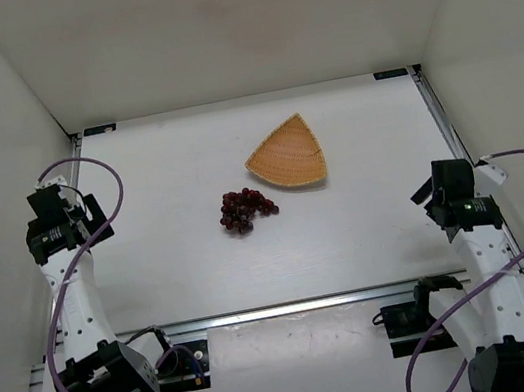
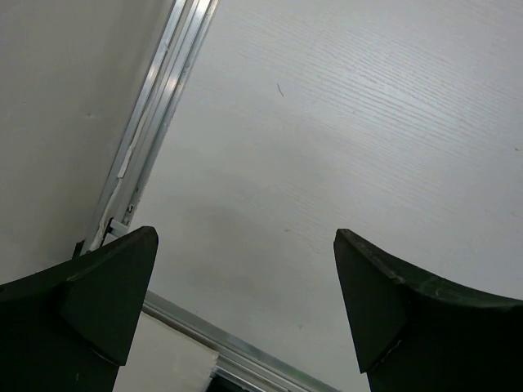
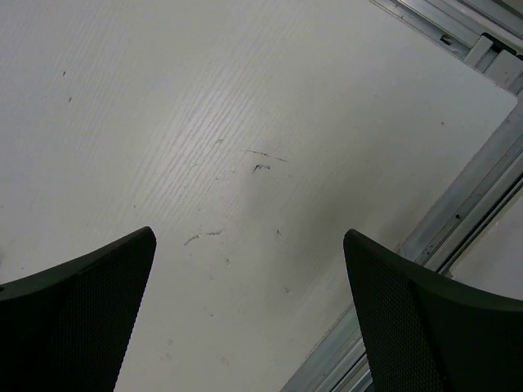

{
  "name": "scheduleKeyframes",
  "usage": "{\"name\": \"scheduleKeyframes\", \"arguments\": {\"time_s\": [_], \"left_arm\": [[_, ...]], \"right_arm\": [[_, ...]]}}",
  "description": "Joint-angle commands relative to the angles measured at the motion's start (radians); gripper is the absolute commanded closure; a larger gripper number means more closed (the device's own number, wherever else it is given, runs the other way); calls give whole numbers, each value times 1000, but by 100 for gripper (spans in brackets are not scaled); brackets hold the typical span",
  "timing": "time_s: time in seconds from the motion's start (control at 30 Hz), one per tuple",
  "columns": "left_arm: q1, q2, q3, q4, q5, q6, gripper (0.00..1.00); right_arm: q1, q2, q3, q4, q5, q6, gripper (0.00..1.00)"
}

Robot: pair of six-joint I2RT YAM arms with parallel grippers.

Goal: Place and organize the fake fruits in the fruit bowl

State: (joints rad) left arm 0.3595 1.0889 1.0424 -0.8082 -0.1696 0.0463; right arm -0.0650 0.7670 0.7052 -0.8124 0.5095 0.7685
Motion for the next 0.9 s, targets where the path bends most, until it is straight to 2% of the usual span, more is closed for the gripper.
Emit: {"name": "scheduleKeyframes", "arguments": {"time_s": [0.0, 0.03, 0.1, 0.13, 0.17, 0.23, 0.27, 0.3, 0.33, 0.37, 0.47, 0.63, 0.7, 0.73, 0.87], "left_arm": [[-4, -21, -2, 3, 65, 26, 0], [-4, -21, -2, 3, 83, 41, 0], [-4, -12, -14, -6, 104, 56, 0], [-4, 0, -15, -6, 104, 56, 0], [-4, 0, -15, -6, 104, 56, 0], [-4, 9, -15, -16, 114, 47, 0], [-4, 19, -15, -16, 114, 47, 0], [-4, 19, -4, -16, 114, 47, 0], [-4, 19, -4, -26, 114, 47, 0], [-4, 19, -4, -35, 114, 47, 0], [-4, 19, -4, -36, 88, 47, 0], [-4, -4, -13, -45, 51, 56, 0], [-4, -4, -24, -45, 42, 56, 0], [-4, -14, -24, -45, 42, 56, 0], [-4, -14, -42, -54, 33, 66, 0]], "right_arm": [[5, 18, 34, 33, -18, -52, 0], [5, 35, 45, 73, -99, -81, 0], [59, 67, 45, 169, -252, -248, 0], [94, 80, 45, 276, -325, -292, 0], [200, 101, 59, 315, -354, -325, 0], [362, 225, 161, 352, -234, -363, 0], [516, 289, 218, 340, -170, -386, 0], [575, 437, 285, 323, -122, -426, 0], [623, 516, 436, 300, -103, -436, 0], [689, 664, 512, 257, -139, -436, 0], [804, 895, 730, 246, -196, -488, 0], [901, 1164, 988, 256, -353, -555, 0], [921, 1294, 1086, 205, -445, -555, 0], [935, 1371, 1187, 187, -469, -526, 0], [970, 1498, 1299, 174, -496, -466, 0]]}}
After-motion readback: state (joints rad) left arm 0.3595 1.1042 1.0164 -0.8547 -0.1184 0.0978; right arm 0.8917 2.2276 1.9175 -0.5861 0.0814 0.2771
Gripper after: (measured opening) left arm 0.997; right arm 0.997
